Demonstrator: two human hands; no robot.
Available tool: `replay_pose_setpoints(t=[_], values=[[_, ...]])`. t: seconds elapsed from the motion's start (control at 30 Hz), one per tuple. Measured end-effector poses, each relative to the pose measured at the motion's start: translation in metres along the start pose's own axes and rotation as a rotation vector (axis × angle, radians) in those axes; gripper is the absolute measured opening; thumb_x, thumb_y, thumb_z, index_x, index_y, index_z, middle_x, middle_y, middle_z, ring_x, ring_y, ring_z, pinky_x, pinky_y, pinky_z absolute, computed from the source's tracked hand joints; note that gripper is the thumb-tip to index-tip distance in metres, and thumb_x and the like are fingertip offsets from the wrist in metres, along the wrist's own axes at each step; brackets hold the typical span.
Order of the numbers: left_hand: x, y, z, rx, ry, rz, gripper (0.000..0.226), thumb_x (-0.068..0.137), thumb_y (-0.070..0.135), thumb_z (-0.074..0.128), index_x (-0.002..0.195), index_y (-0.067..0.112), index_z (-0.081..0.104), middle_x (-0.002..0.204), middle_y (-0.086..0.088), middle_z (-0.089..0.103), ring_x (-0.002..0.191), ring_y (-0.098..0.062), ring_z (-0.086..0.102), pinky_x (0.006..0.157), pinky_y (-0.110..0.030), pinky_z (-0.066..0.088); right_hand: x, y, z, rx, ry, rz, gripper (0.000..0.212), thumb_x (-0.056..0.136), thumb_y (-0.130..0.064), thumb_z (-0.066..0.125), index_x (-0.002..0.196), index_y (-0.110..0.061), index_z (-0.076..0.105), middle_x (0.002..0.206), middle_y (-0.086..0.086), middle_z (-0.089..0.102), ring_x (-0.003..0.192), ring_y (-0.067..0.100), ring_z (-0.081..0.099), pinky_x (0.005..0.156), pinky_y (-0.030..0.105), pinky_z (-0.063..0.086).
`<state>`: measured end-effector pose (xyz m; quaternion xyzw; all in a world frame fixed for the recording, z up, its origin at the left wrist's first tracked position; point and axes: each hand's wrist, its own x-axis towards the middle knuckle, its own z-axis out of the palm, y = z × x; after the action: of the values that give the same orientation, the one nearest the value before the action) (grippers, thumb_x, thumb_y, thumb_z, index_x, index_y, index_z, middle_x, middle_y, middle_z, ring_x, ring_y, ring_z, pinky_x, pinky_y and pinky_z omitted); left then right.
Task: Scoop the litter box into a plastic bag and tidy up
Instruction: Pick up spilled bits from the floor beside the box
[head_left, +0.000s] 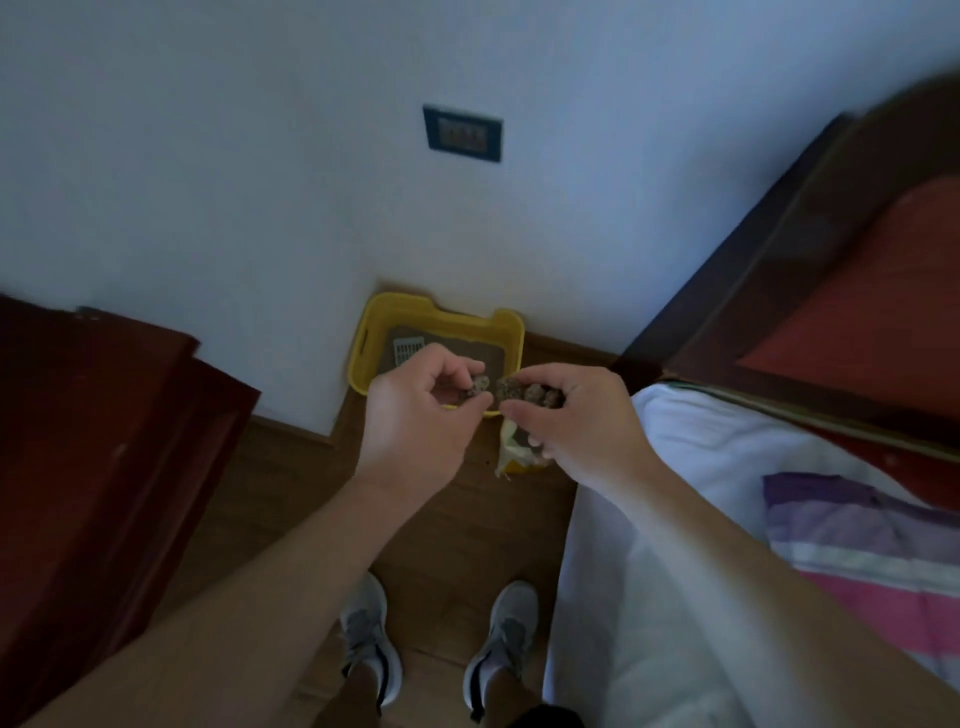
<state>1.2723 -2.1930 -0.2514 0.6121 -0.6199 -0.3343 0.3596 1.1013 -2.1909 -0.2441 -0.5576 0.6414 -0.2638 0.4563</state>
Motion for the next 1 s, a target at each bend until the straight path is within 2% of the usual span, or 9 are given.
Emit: replay_pose_setpoints(t=[0.07,0.17,0.3,0.4,0.53,0.7,0.83,1.0], values=[[-0.007,0.025,-0.016,0.004,0.003,-0.016,0.029,0.078,0.008,0.081,0.077,0.023,0.056,0.097,0.012,0.070,0.085,0.001,0.069,0.075,-0.020,0.059,-0.013,-0.023,-0.012,-0.016,-0.012,-0.014,0.019,0.087,-0.027,0.074,0.106,-0.027,0.071,0.060,-0.010,0.065,0.046,0.001,0.061,0.054,0.029,0.059],[-0.025,0.059,-0.039,-0.013,0.026,-0.039,0.026,0.078,0.009,0.081,0.078,0.022,0.058,0.098,0.012,0.070,0.085,0.001,0.069,0.074,-0.019,0.059,-0.036,-0.055,-0.027,-0.049,-0.043,-0.044,0.020,0.087,-0.028,0.073,0.105,-0.034,0.067,0.059,-0.016,0.066,0.050,-0.001,0.063,0.050,0.018,0.054],[-0.057,0.095,-0.066,-0.052,0.049,-0.099,0.030,0.080,0.009,0.079,0.076,0.027,0.056,0.097,0.012,0.070,0.085,0.001,0.069,0.074,-0.021,0.060,-0.078,-0.085,-0.038,-0.076,-0.045,-0.036,0.021,0.086,-0.030,0.074,0.107,-0.032,0.070,0.076,-0.013,0.069,0.060,0.003,0.068,0.057,0.024,0.059],[-0.086,0.115,-0.089,-0.080,0.083,-0.118,0.030,0.080,0.008,0.079,0.076,0.027,0.057,0.097,0.009,0.072,0.086,0.000,0.070,0.076,-0.023,0.060,-0.112,-0.105,-0.039,-0.093,-0.051,-0.068,0.018,0.087,-0.029,0.073,0.105,-0.031,0.070,0.073,-0.008,0.071,0.057,0.007,0.068,0.055,0.027,0.060],[-0.129,0.126,-0.125,-0.113,0.145,-0.136,0.025,0.080,0.007,0.080,0.078,0.020,0.058,0.097,0.008,0.072,0.085,0.000,0.071,0.076,-0.026,0.061,-0.156,-0.127,-0.024,-0.151,-0.108,-0.190,0.016,0.089,-0.029,0.071,0.105,-0.028,0.069,0.067,-0.003,0.070,0.050,0.007,0.064,0.049,0.023,0.053],[-0.201,0.127,-0.183,-0.104,0.228,-0.152,0.025,0.080,0.008,0.080,0.076,0.019,0.057,0.095,0.009,0.072,0.084,0.001,0.070,0.076,-0.025,0.061,-0.215,-0.155,0.015,-0.165,-0.160,-0.273,0.012,0.089,-0.033,0.070,0.102,-0.032,0.069,0.060,-0.001,0.070,0.050,0.012,0.066,0.051,0.035,0.057],[-0.273,0.125,-0.234,-0.063,0.304,-0.154,0.023,0.079,0.007,0.080,0.077,0.016,0.058,0.093,0.009,0.072,0.081,0.004,0.069,0.069,-0.015,0.056,-0.269,-0.184,0.055,-0.179,-0.218,-0.351,0.017,0.089,-0.032,0.070,0.106,-0.030,0.068,0.060,-0.001,0.069,0.051,0.010,0.066,0.049,0.024,0.052],[-0.351,0.115,-0.287,-0.025,0.457,-0.237,0.024,0.077,0.010,0.081,0.075,0.018,0.059,0.090,0.011,0.073,0.079,0.000,0.069,0.071,-0.022,0.059,-0.322,-0.218,0.108,-0.197,-0.354,-0.476,0.008,0.090,-0.032,0.070,0.098,-0.031,0.070,0.061,-0.003,0.070,0.051,0.010,0.066,0.050,0.026,0.057]])
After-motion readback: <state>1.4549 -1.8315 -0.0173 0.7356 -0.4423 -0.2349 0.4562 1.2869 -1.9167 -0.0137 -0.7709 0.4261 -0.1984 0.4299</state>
